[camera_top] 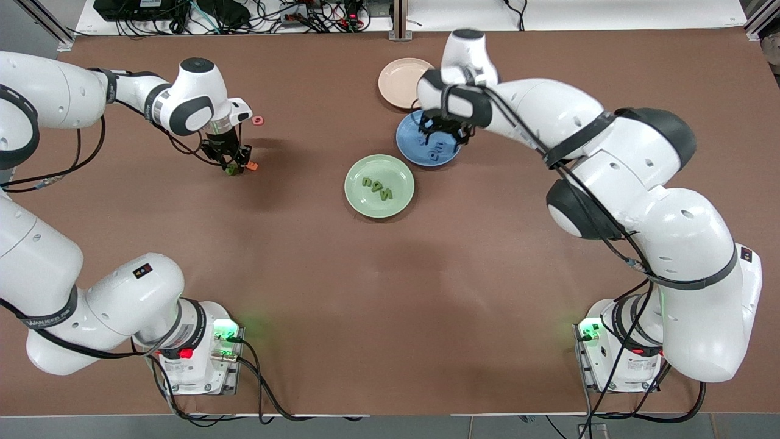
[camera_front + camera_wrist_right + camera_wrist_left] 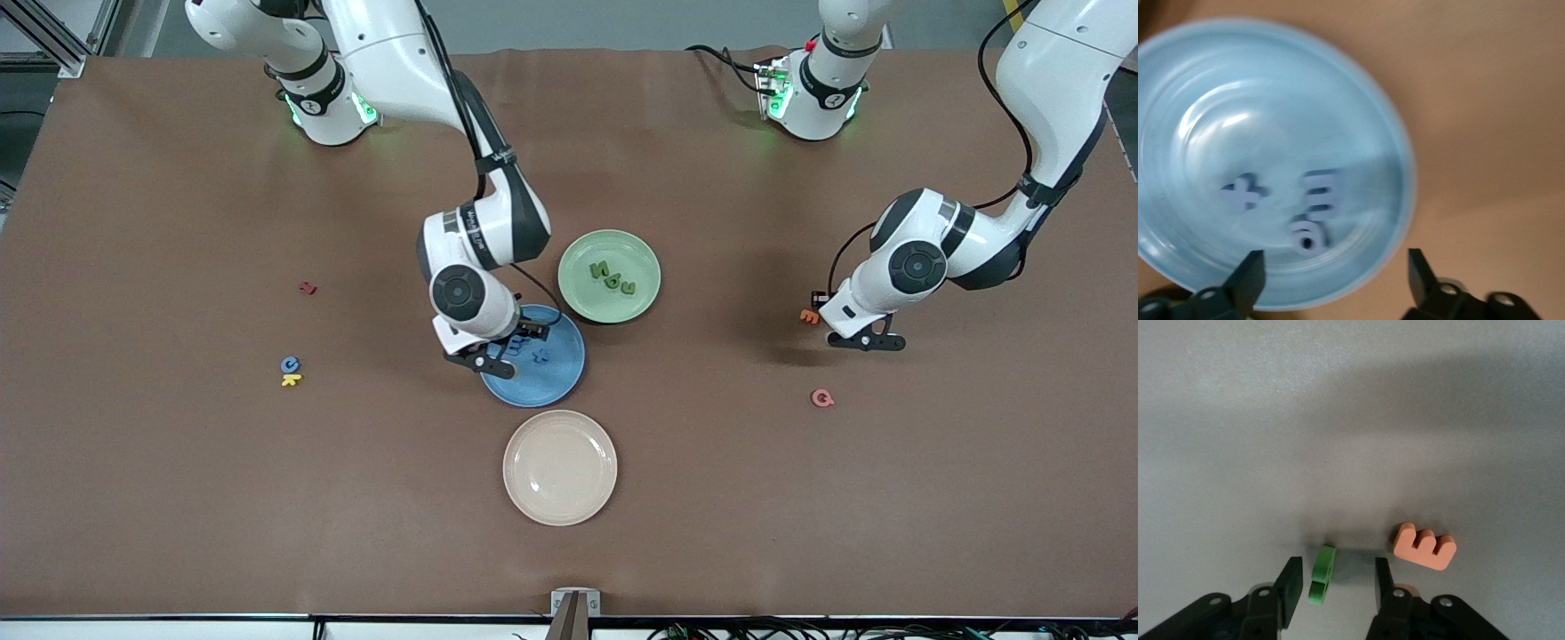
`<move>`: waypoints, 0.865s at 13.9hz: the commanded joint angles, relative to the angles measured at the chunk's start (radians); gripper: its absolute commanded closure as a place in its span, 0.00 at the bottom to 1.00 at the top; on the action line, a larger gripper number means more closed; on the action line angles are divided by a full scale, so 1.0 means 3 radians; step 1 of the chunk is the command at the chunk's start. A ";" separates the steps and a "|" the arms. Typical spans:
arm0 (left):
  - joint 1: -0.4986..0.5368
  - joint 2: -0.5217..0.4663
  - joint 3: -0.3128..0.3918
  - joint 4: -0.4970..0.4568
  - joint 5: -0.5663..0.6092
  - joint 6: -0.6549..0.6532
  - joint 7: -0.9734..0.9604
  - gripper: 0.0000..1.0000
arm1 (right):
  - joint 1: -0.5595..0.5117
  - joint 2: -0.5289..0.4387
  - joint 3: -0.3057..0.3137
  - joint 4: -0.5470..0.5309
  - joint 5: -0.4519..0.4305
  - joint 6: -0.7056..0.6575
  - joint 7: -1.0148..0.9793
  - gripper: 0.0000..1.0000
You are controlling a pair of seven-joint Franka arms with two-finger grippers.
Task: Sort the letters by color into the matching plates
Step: 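Drop the green letter on the green plate while the right gripper returns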
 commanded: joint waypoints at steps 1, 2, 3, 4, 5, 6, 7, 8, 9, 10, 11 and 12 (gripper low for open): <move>0.0055 0.0003 -0.0025 -0.0020 0.0078 0.0044 0.0038 0.73 | -0.0012 -0.0390 -0.0391 -0.0045 -0.0209 -0.0633 -0.0469 0.00; 0.0055 -0.0002 -0.0025 -0.0015 0.0093 0.0039 0.0048 0.79 | -0.0012 -0.0512 -0.0559 -0.0065 -0.0321 -0.0802 -0.0710 0.00; 0.0055 -0.0022 -0.0030 0.0000 0.0093 0.0019 0.0053 0.86 | -0.0012 -0.0590 -0.0713 -0.0065 -0.0414 -0.0970 -0.0879 0.00; 0.0050 -0.0042 -0.0040 0.0010 0.0093 0.0014 0.0053 0.93 | -0.0012 -0.0626 -0.0876 -0.0065 -0.0526 -0.1134 -0.1068 0.00; 0.0045 -0.0053 -0.0045 0.0071 0.0098 0.0003 0.0053 0.97 | -0.0012 -0.0662 -0.1050 -0.0070 -0.0628 -0.1267 -0.1313 0.00; 0.0030 -0.0063 -0.0076 0.0137 0.0093 -0.0007 0.0058 0.98 | -0.0012 -0.0667 -0.1194 -0.0085 -0.0690 -0.1345 -0.1558 0.00; 0.0029 -0.0078 -0.0182 0.0179 0.0093 -0.0012 0.0043 0.99 | -0.0028 -0.0667 -0.1337 -0.0121 -0.0716 -0.1361 -0.1809 0.00; 0.0029 -0.0088 -0.0285 0.0255 0.0093 -0.0068 0.0002 1.00 | -0.0048 -0.0652 -0.1480 -0.0177 -0.0737 -0.1335 -0.2085 0.00; 0.0029 -0.0104 -0.0382 0.0332 0.0088 -0.0170 -0.0003 1.00 | -0.0114 -0.0631 -0.1567 -0.0198 -0.0737 -0.1310 -0.2305 0.00; 0.0029 -0.0099 -0.0484 0.0434 0.0073 -0.0267 -0.0008 1.00 | -0.0261 -0.0621 -0.1573 -0.0198 -0.0737 -0.1269 -0.2469 0.00; 0.0024 -0.0099 -0.0601 0.0526 0.0063 -0.0364 -0.0008 1.00 | -0.0405 -0.0596 -0.1558 -0.0203 -0.0737 -0.1198 -0.2567 0.00; 0.0014 -0.0099 -0.0699 0.0608 0.0047 -0.0426 -0.0008 1.00 | -0.0517 -0.0530 -0.1533 -0.0208 -0.0737 -0.1086 -0.2679 0.00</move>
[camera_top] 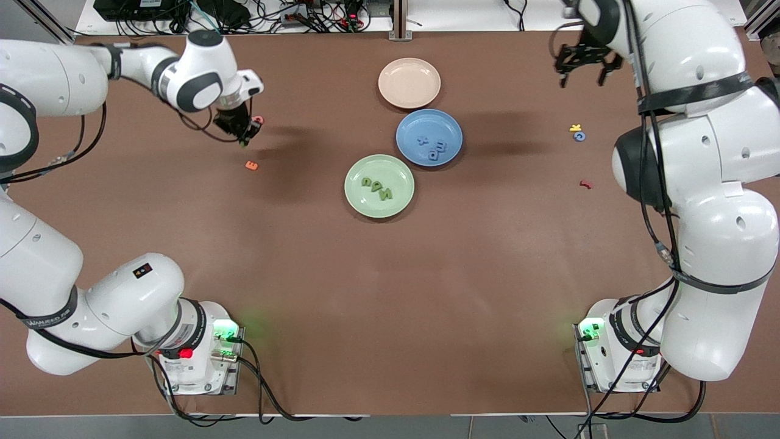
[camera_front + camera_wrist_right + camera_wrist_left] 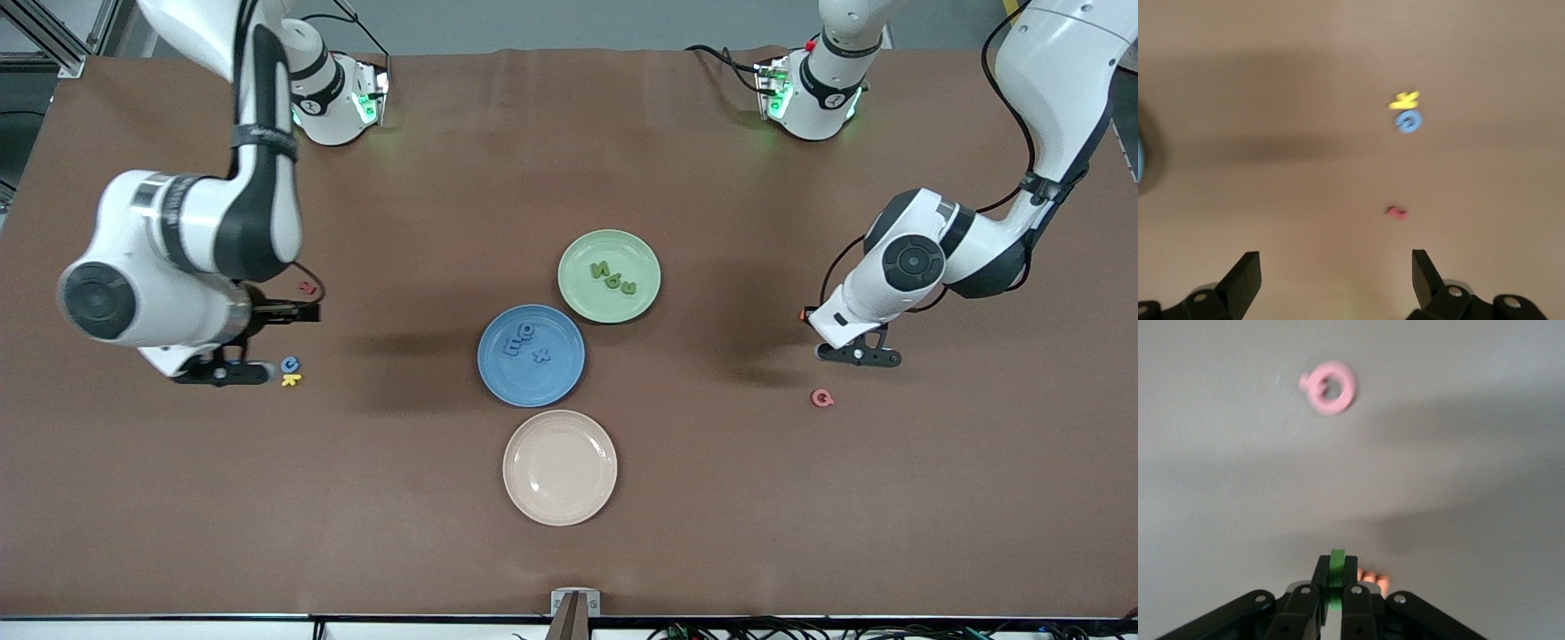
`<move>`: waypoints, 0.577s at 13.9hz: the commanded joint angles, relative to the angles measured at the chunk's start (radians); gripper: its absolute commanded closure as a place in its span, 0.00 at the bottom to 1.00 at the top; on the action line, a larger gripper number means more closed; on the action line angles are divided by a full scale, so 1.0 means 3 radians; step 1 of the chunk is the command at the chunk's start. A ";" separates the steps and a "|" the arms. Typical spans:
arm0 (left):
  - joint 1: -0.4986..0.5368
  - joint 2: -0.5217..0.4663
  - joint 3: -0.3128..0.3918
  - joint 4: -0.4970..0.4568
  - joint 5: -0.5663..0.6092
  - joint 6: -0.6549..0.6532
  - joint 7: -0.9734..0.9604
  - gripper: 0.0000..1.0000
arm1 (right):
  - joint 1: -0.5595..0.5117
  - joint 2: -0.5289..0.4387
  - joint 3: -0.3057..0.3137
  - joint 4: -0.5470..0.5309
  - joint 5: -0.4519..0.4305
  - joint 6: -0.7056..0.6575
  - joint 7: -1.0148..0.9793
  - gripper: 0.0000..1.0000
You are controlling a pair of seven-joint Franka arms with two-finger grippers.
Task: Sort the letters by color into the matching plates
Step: 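Drop the green letter on the green plate while the right gripper returns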
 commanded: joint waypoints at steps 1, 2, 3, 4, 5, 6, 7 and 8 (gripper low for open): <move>-0.0027 -0.0061 -0.0269 0.0213 -0.0013 -0.0220 -0.0013 1.00 | -0.0265 0.0155 0.0075 -0.0057 -0.0035 0.0261 -0.0372 0.00; -0.0077 -0.0061 -0.0315 0.0254 -0.0018 -0.0235 -0.0018 1.00 | -0.0306 0.0212 0.0086 -0.0133 -0.0035 0.0429 -0.0555 0.00; -0.0134 -0.0066 -0.0336 0.0275 -0.0018 -0.0245 -0.0033 1.00 | -0.0367 0.0227 0.0106 -0.0266 -0.0025 0.0674 -0.0810 0.00; -0.0195 -0.0066 -0.0377 0.0305 -0.0018 -0.0245 -0.0054 1.00 | -0.0433 0.0228 0.0182 -0.0393 -0.0020 0.0914 -0.0990 0.00; -0.0261 -0.0061 -0.0397 0.0311 -0.0028 -0.0245 -0.0110 1.00 | -0.0520 0.0228 0.0279 -0.0466 -0.0020 0.1068 -0.1058 0.00; -0.0358 -0.0061 -0.0398 0.0331 -0.0059 -0.0245 -0.0207 1.00 | -0.0658 0.0228 0.0407 -0.0507 -0.0020 0.1181 -0.1068 0.00; -0.0460 -0.0066 -0.0398 0.0341 -0.0084 -0.0245 -0.0324 1.00 | -0.0801 0.0228 0.0560 -0.0527 -0.0020 0.1253 -0.1074 0.00; -0.0558 -0.0061 -0.0398 0.0382 -0.0120 -0.0261 -0.0467 1.00 | -0.0944 0.0228 0.0703 -0.0548 -0.0020 0.1289 -0.1079 0.00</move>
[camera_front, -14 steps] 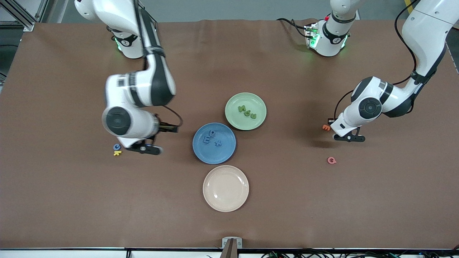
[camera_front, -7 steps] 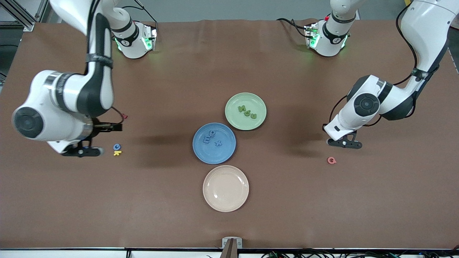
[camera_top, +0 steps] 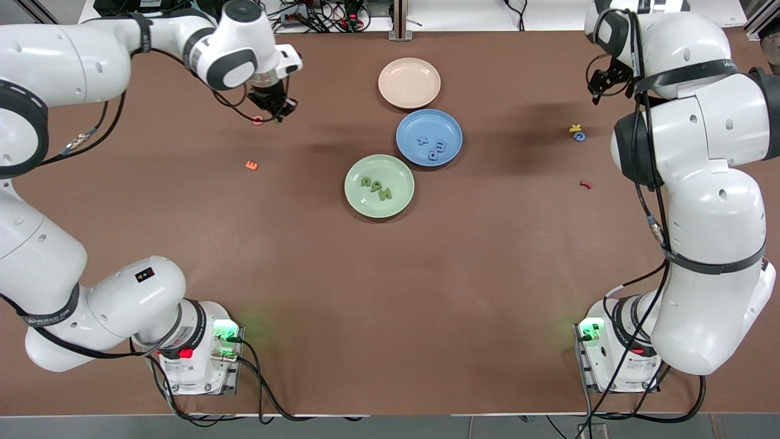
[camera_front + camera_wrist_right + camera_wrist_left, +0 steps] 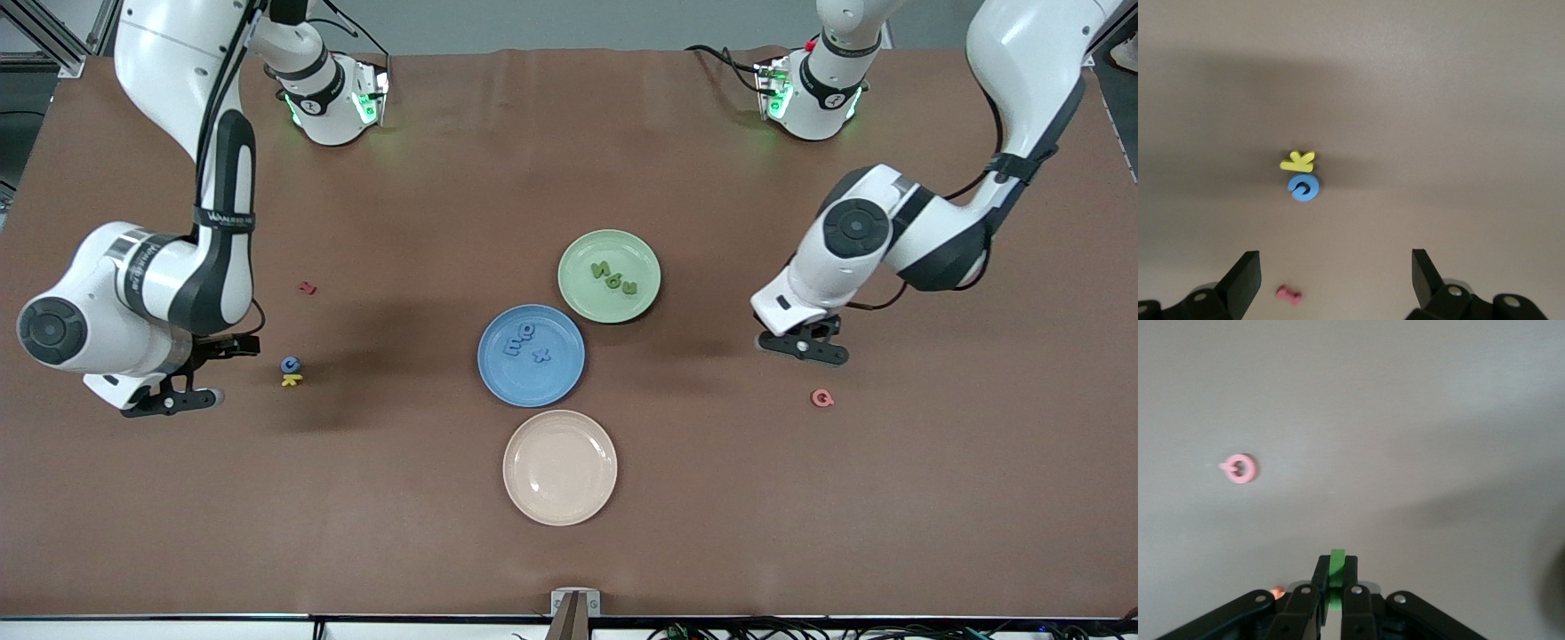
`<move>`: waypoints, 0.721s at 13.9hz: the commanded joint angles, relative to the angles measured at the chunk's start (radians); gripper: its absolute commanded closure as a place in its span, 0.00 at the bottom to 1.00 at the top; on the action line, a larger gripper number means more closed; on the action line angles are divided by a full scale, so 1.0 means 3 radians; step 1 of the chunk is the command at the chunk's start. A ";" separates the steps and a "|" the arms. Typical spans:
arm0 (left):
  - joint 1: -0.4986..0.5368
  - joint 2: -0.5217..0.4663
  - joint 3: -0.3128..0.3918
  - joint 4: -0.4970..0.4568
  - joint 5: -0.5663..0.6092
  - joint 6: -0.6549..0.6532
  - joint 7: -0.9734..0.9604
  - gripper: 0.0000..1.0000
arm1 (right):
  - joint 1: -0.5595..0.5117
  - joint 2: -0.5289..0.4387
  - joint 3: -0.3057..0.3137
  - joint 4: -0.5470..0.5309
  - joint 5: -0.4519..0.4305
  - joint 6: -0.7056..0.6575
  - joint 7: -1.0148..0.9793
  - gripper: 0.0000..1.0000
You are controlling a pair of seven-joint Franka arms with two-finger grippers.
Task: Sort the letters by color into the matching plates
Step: 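Drop the green letter on the green plate while the right gripper returns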
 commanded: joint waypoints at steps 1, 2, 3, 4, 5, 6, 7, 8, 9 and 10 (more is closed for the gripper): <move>-0.0265 -0.0047 -0.0006 0.0094 -0.0133 -0.0100 -0.0308 1.00 | -0.0414 -0.0073 0.0421 -0.0052 -0.0019 0.0133 -0.0126 0.00; -0.0393 -0.0037 -0.0006 0.0155 -0.0169 -0.0161 -0.0435 1.00 | -0.0506 -0.0073 0.0534 -0.0077 -0.0014 0.0164 -0.0157 0.00; -0.0490 -0.0016 -0.0006 0.0226 -0.0190 -0.0223 -0.0553 1.00 | -0.0558 -0.0073 0.0626 -0.0123 -0.0014 0.0225 -0.0162 0.00; -0.0577 -0.0001 -0.0006 0.0272 -0.0215 -0.0264 -0.0686 1.00 | -0.0558 -0.0073 0.0683 -0.0195 0.0011 0.0307 -0.0157 0.00; -0.0659 0.0014 -0.0001 0.0278 -0.0236 -0.0264 -0.0824 1.00 | -0.0558 -0.0073 0.0749 -0.0271 0.0017 0.0414 -0.0157 0.00; -0.0716 0.0035 -0.0001 0.0278 -0.0236 -0.0264 -0.0937 1.00 | -0.0553 -0.0073 0.0826 -0.0363 0.0037 0.0541 -0.0152 0.00; -0.0792 0.0065 -0.0001 0.0278 -0.0236 -0.0264 -0.1044 1.00 | -0.0558 -0.0073 0.0877 -0.0420 0.0062 0.0614 -0.0152 0.00; -0.0889 0.0111 -0.0001 0.0278 -0.0236 -0.0264 -0.1182 1.00 | -0.0563 -0.0068 0.0898 -0.0435 0.0098 0.0619 -0.0152 0.00; -0.0996 0.0147 0.0004 0.0273 -0.0236 -0.0264 -0.1340 1.00 | -0.0553 -0.0033 0.0903 -0.0436 0.0114 0.0619 -0.0152 0.00; -0.1119 0.0158 0.0014 0.0258 -0.0236 -0.0264 -0.1473 1.00 | -0.0558 0.0008 0.0908 -0.0436 0.0119 0.0629 -0.0152 0.00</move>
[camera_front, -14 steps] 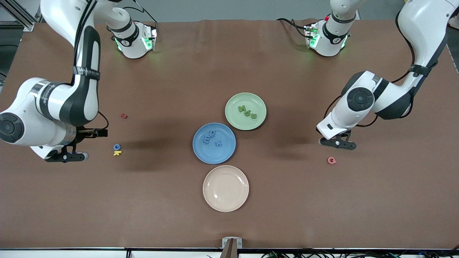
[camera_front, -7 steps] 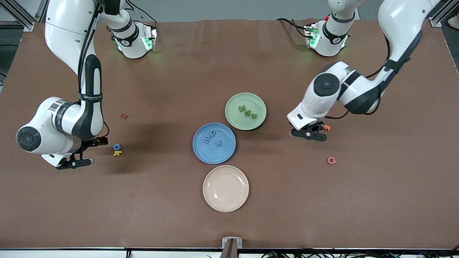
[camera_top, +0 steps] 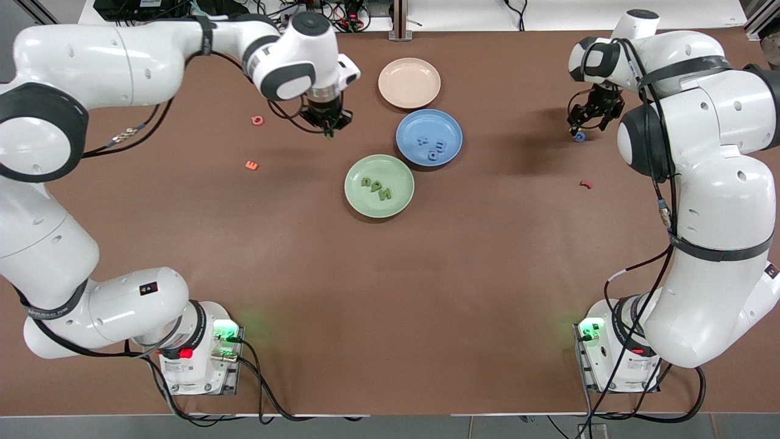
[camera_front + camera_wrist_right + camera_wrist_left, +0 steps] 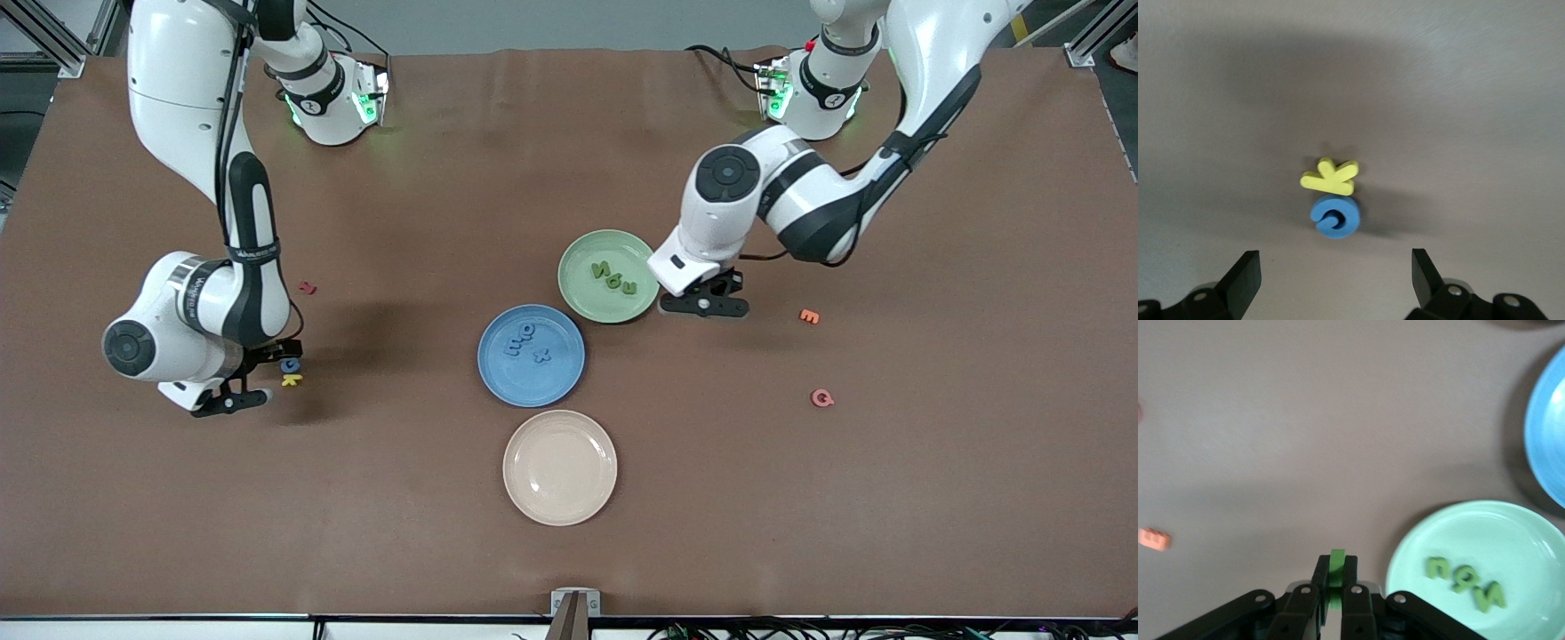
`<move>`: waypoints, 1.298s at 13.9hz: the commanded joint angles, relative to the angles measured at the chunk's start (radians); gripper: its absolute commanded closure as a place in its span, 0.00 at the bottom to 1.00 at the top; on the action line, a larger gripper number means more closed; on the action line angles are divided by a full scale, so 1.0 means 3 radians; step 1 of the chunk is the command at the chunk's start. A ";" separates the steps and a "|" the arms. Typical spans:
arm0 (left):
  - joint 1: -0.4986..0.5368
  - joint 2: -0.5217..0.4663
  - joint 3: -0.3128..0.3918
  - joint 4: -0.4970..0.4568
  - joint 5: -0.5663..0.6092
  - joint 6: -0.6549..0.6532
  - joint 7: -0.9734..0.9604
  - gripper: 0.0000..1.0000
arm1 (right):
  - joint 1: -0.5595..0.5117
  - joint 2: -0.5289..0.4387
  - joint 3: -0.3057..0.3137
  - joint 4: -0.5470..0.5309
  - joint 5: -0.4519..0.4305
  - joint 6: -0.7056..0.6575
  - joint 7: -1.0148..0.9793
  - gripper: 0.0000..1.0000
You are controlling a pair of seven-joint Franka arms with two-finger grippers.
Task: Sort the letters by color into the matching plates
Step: 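Drop the green letter on the green plate while the right gripper returns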
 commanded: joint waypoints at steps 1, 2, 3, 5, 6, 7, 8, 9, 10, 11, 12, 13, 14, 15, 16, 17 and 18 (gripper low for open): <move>-0.0254 0.0078 0.0022 0.0023 -0.0022 -0.0065 -0.0333 1.00 | -0.0032 0.0037 0.0073 -0.0052 0.0096 0.0070 -0.0039 0.00; -0.0305 0.0093 0.0022 0.0012 -0.0027 -0.0066 -0.0420 1.00 | -0.0057 0.0063 0.0114 -0.0052 0.0122 0.0126 -0.0039 0.01; -0.0402 0.0164 0.0022 0.0017 -0.0032 -0.0060 -0.0588 1.00 | -0.0088 0.0099 0.0130 -0.0052 0.0127 0.0167 -0.0039 0.03; -0.0479 0.0409 0.0032 0.0053 -0.0012 -0.0050 -0.0915 0.94 | -0.0124 0.0140 0.0130 -0.0042 0.0138 0.0229 -0.0044 0.05; -0.0490 0.0466 0.0032 0.0053 -0.0007 -0.0050 -0.0993 0.85 | -0.0124 0.0150 0.0135 -0.0037 0.0138 0.0239 -0.0044 0.08; -0.0556 0.0507 0.0037 0.0058 -0.0017 -0.0050 -0.1075 0.74 | -0.0124 0.0165 0.0135 -0.0032 0.0138 0.0244 -0.0044 0.13; -0.0627 0.0523 0.0088 0.0089 -0.0012 -0.0045 -0.1141 0.69 | -0.0124 0.0165 0.0135 -0.0032 0.0143 0.0244 -0.0044 0.19; -0.0749 0.0548 0.0164 0.0140 -0.0032 -0.0045 -0.1187 0.52 | -0.0124 0.0165 0.0135 -0.0027 0.0143 0.0244 -0.0044 0.24; -0.0842 0.0543 0.0241 0.0181 -0.0037 -0.0050 -0.1330 0.10 | -0.0124 0.0170 0.0135 -0.0032 0.0148 0.0244 -0.0044 0.29; -0.0863 0.0538 0.0252 0.0252 -0.0032 -0.0055 -0.1382 0.00 | -0.0119 0.0176 0.0135 -0.0032 0.0153 0.0239 -0.0044 0.34; -0.0858 0.0533 0.0257 0.0303 -0.0032 -0.0060 -0.1387 0.00 | -0.0119 0.0176 0.0135 -0.0027 0.0153 0.0239 -0.0044 0.40; -0.0828 0.0523 0.0257 0.0339 -0.0032 -0.0065 -0.1387 0.00 | -0.0119 0.0176 0.0135 -0.0026 0.0153 0.0239 -0.0044 0.44; -0.0787 0.0513 0.0262 0.0390 -0.0012 -0.0091 -0.1377 0.00 | -0.0119 0.0176 0.0135 -0.0026 0.0153 0.0239 -0.0039 0.47; -0.0766 0.0503 0.0293 0.0477 0.0003 -0.0177 -0.1372 0.00 | -0.0119 0.0176 0.0135 -0.0021 0.0153 0.0234 -0.0039 0.47; -0.0761 0.0507 0.0328 0.0594 0.0019 -0.0299 -0.1357 0.00 | -0.0114 0.0176 0.0135 -0.0011 0.0153 0.0234 -0.0034 0.47; -0.0756 0.0508 0.0339 0.0717 0.0019 -0.0422 -0.1296 0.00 | -0.0119 0.0176 0.0135 -0.0011 0.0158 0.0239 -0.0034 0.47; -0.0700 0.0502 0.0339 0.0824 0.0019 -0.0535 -0.1194 0.00 | -0.0119 0.0176 0.0135 -0.0006 0.0168 0.0239 -0.0034 0.47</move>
